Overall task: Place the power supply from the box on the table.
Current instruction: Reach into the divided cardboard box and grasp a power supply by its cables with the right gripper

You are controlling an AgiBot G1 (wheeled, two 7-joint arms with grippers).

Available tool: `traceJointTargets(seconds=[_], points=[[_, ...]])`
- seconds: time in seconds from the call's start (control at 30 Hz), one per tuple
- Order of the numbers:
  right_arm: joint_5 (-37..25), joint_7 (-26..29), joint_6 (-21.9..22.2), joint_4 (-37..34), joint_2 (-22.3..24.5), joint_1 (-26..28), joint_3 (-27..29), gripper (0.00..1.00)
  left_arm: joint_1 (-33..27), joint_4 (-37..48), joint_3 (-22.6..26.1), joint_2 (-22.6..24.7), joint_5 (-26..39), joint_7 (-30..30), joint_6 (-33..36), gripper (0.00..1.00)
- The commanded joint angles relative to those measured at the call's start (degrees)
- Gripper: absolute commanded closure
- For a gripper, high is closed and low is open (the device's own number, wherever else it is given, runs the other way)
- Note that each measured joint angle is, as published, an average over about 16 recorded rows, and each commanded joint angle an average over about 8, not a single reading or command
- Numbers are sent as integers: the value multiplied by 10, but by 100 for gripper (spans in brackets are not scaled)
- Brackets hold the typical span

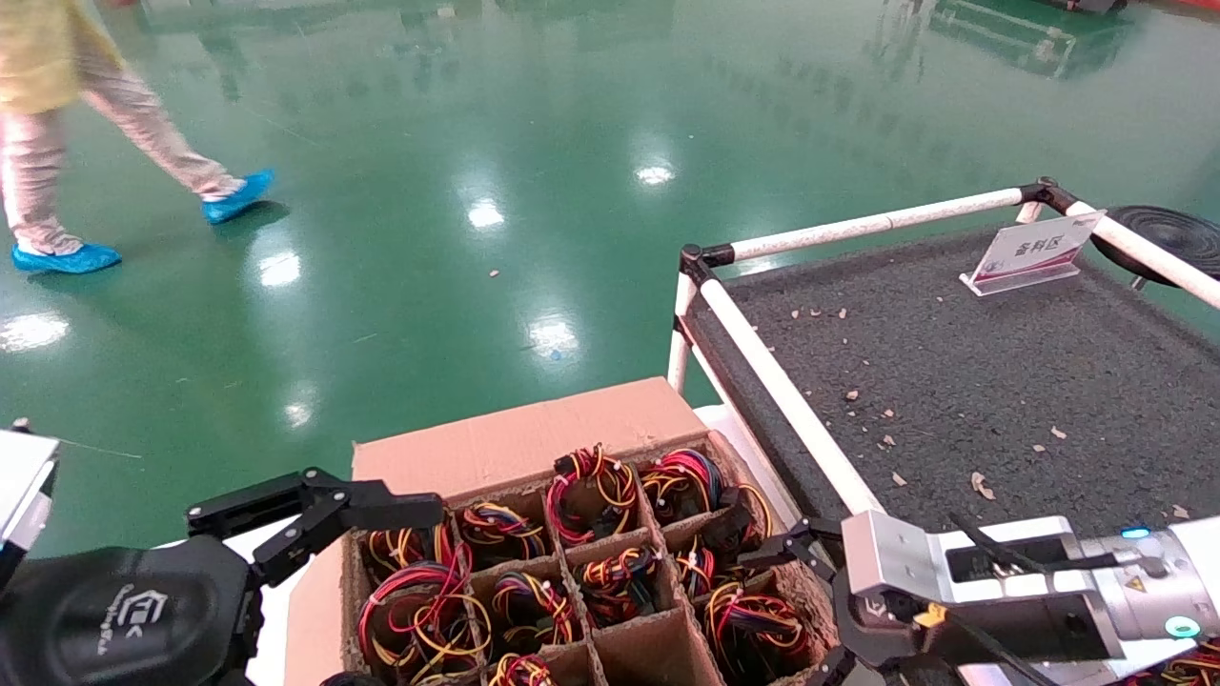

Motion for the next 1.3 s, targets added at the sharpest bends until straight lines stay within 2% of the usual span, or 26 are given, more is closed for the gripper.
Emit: traceJointTargets(seconds=[0.03, 0.2, 0.27, 0.83, 1.3], points=[[-3, -15, 1, -26, -11, 12, -11, 28, 0, 0, 0, 0, 0, 0, 0, 0], [-10, -47, 1, -82, -26, 33, -28, 89, 0, 0, 0, 0, 0, 0, 0, 0], [-11, -58, 0, -100, -30, 38, -35, 99, 0, 0, 0, 0, 0, 0, 0, 0], [-6, -113, 0, -180, -55, 55, -77, 100, 0, 0, 0, 0, 0, 0, 0, 0], [8, -137, 8, -231, -69, 63, -82, 100, 0, 0, 0, 0, 0, 0, 0, 0]])
